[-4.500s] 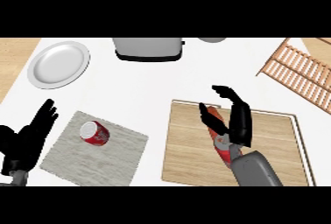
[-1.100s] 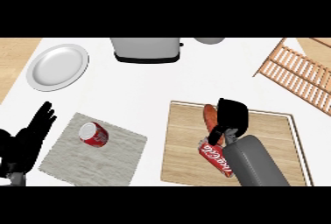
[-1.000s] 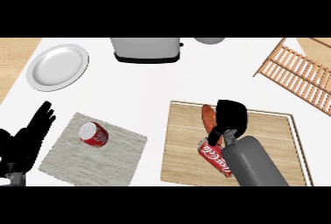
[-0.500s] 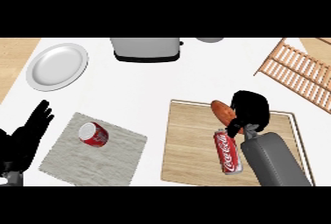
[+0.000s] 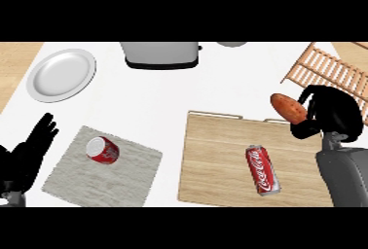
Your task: Pick the sweet potato from the tray and place it in the tiered shelf
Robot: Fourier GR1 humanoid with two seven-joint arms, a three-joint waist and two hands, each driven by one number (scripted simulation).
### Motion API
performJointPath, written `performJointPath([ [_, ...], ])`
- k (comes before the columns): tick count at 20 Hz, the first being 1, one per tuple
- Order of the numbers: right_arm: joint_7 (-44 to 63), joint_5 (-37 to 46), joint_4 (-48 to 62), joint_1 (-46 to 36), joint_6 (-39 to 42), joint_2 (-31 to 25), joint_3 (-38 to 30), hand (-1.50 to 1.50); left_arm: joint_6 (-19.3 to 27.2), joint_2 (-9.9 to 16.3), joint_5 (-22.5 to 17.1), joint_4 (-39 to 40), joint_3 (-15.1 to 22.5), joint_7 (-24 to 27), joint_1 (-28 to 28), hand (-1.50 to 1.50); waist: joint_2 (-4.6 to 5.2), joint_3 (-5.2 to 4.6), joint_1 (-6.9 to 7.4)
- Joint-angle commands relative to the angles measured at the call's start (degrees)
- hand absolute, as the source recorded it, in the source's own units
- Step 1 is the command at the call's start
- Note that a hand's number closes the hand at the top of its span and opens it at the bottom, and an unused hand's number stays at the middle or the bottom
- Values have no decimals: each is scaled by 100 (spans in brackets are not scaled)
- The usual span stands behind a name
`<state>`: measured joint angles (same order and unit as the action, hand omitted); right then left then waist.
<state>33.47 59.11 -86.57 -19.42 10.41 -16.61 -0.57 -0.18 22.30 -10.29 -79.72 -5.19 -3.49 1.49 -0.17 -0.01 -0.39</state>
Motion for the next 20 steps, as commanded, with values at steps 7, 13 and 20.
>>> performJointPath([
  [7, 921, -1468, -2488, -78, 836, 126, -1297, 150, -41, -8, -16, -207, -118, -119, 136, 0, -23, 0, -42],
  [13, 1809, -1937, -3834, -284, 1459, -125, -1817, 150, -71, -174, 194, 103, -89, 226, 87, 0, -2, -3, -7],
  [20, 2848, -2239, -4110, -1439, 1944, -719, -2038, 150, -13, -284, 191, -184, -77, -412, -135, 0, -4, -5, 29],
])
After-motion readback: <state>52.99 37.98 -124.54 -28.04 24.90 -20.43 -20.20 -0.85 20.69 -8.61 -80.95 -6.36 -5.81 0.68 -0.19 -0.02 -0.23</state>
